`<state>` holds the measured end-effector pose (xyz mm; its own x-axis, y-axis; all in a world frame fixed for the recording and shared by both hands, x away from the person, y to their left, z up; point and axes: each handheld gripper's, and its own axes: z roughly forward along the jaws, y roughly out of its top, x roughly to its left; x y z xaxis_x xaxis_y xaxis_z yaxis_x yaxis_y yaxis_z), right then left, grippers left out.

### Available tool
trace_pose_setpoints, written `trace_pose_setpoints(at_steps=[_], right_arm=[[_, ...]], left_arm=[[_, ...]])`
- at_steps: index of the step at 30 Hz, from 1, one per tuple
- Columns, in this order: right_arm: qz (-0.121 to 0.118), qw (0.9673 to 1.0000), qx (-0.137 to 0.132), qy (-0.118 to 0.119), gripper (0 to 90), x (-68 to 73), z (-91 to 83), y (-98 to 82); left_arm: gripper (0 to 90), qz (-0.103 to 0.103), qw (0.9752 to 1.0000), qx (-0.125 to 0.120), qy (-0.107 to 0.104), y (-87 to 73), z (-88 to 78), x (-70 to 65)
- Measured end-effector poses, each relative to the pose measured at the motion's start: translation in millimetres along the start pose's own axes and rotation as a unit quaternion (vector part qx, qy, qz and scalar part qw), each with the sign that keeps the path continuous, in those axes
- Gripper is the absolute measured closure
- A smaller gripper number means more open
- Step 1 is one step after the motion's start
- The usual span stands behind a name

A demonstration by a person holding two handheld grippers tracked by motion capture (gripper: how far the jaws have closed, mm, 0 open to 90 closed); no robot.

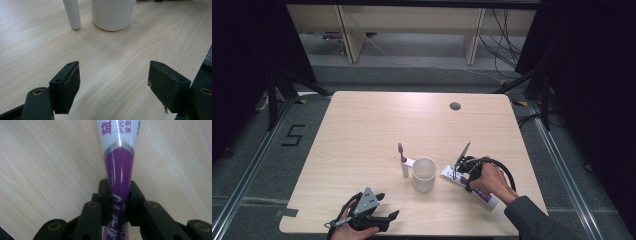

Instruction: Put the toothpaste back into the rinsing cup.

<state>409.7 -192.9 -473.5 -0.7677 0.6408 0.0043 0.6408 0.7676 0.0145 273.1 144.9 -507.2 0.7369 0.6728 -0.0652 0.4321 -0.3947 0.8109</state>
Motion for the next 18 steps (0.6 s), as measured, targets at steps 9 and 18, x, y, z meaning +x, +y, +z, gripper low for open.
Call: trace_pose_setpoints(at_steps=[9, 18], right_arm=[[0.001, 0.9991, -0.035, 0.024, 77.2, -3.1, -5.7, -2.6], [0.013, 0.9952, -0.089, 0.040, 77.3, -11.3, -26.4, -8.9]], left_arm=[[25.6, -0.011, 0.9999, -0.012, 0.002, -0.1, 2.0, -1.1], [25.6, -0.011, 0.9999, -0.007, 0.001, -0.1, 1.5, 0.0]])
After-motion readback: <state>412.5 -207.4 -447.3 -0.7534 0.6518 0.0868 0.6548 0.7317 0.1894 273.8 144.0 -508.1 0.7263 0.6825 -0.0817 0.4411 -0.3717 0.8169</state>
